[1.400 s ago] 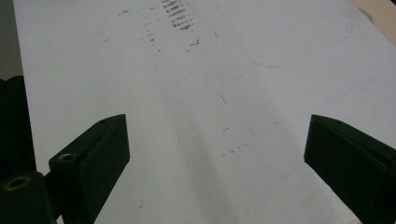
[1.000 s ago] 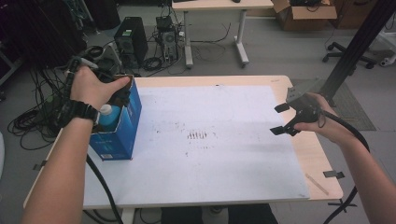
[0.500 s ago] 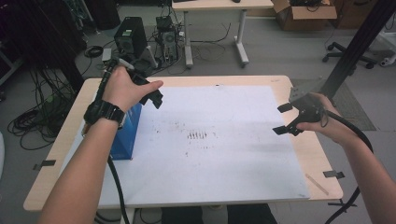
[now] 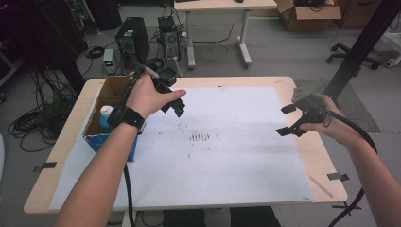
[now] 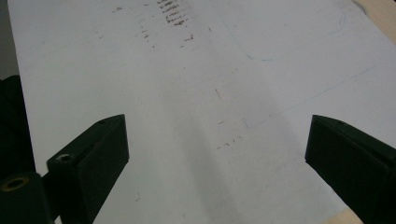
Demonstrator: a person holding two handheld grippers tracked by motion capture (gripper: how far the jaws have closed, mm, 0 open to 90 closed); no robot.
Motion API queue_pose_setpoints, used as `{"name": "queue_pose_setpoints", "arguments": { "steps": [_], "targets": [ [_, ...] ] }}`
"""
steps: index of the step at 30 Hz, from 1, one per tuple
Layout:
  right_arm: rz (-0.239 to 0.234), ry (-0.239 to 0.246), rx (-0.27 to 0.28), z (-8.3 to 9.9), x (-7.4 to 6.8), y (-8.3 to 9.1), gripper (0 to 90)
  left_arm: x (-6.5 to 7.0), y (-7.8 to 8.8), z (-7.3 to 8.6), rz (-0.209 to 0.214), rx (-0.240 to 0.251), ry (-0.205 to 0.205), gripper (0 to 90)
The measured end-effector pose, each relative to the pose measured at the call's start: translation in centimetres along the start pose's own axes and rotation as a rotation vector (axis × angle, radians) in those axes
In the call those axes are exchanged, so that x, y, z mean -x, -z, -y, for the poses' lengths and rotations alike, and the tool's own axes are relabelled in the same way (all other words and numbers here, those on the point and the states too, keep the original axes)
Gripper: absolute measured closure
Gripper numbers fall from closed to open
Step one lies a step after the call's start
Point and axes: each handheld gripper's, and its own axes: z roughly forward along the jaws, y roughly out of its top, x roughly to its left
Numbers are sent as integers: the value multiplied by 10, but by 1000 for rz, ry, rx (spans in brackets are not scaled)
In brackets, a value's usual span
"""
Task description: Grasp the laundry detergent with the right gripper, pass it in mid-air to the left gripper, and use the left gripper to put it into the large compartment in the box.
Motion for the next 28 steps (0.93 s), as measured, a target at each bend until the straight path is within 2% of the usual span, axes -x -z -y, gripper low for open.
{"name": "queue_pose_setpoints", "arguments": {
  "steps": [8, 28],
  "targets": [
    [2, 0, -4, 2, 0, 0, 51, 12, -6, -5, 12, -8, -34, 49],
    [-5, 1, -7, 3, -4, 0, 52, 18, -5, -4, 14, -11, -58, 48]
  ]
}}
